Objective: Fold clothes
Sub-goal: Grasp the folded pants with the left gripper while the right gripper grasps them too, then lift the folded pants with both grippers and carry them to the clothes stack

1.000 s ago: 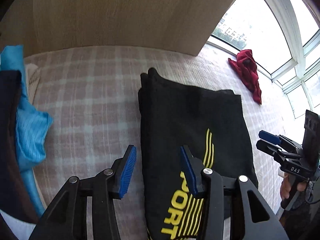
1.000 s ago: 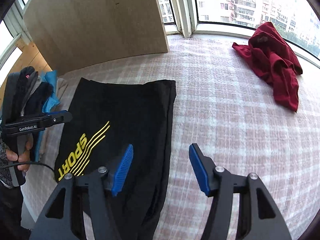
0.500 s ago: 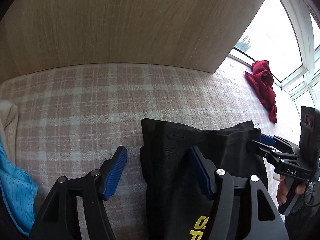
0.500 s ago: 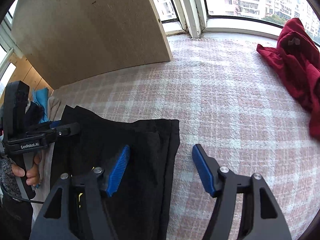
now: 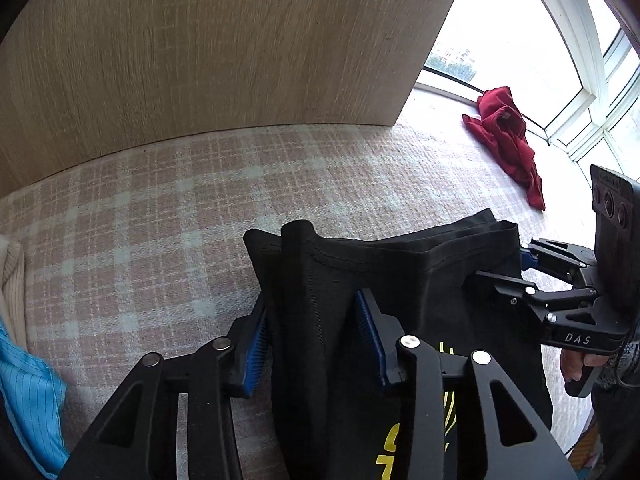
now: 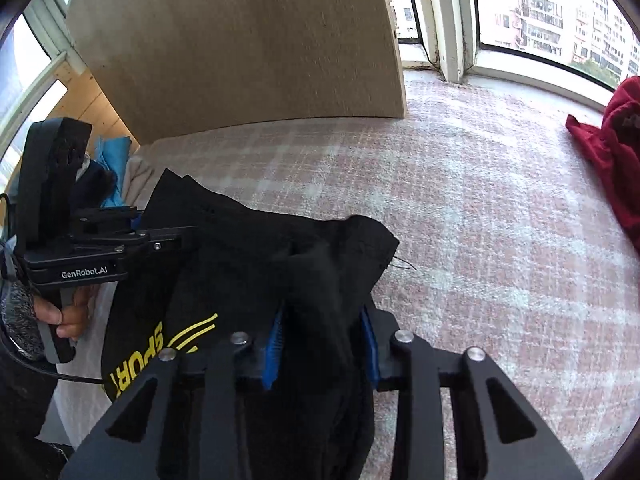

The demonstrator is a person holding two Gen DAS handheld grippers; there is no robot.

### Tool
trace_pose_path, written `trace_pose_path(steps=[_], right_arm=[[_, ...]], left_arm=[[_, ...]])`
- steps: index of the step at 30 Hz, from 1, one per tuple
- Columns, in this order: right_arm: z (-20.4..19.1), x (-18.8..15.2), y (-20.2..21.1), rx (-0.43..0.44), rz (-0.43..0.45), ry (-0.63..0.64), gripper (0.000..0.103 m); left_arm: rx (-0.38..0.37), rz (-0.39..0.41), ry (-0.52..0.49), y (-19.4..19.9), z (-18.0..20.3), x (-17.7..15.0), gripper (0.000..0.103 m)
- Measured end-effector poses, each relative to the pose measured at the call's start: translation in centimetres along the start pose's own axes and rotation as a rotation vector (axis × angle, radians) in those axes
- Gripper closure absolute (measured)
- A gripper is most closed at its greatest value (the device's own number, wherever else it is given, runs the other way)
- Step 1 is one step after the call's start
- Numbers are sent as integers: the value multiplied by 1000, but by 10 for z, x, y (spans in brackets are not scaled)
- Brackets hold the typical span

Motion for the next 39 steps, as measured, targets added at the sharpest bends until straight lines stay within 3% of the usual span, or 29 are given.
trace_pose_path(steps=[3, 11, 18, 25, 31, 39], right_arm=[[-2, 1, 0, 9, -3, -32, 79], [-41, -6, 57, -47, 106, -11, 84], [-118, -23, 148, -26, 253, 67, 84], [-217, -46, 220, 28, 331, 185, 84], [-307, -45, 265, 131, 383, 297, 84], [-415, -14, 268, 329, 424, 357, 84]], left_arm=[[-49, 20, 16, 3, 1, -1, 83], [-79, 103, 9, 49, 21, -11, 85], [-95, 264, -24, 160, 40, -42, 85], [-115, 423, -8, 270, 37, -91, 85], [-44, 508, 5, 357, 10, -130, 85], [183, 619, -34, 469, -36, -148, 85]])
Point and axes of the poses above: each gripper's, at about its wrist camera, not at the fingertips, and y roughly against the way its jaws point, z to its right, x to its top, the point moved 5 cm from there along -y, roughly the way its jaws point
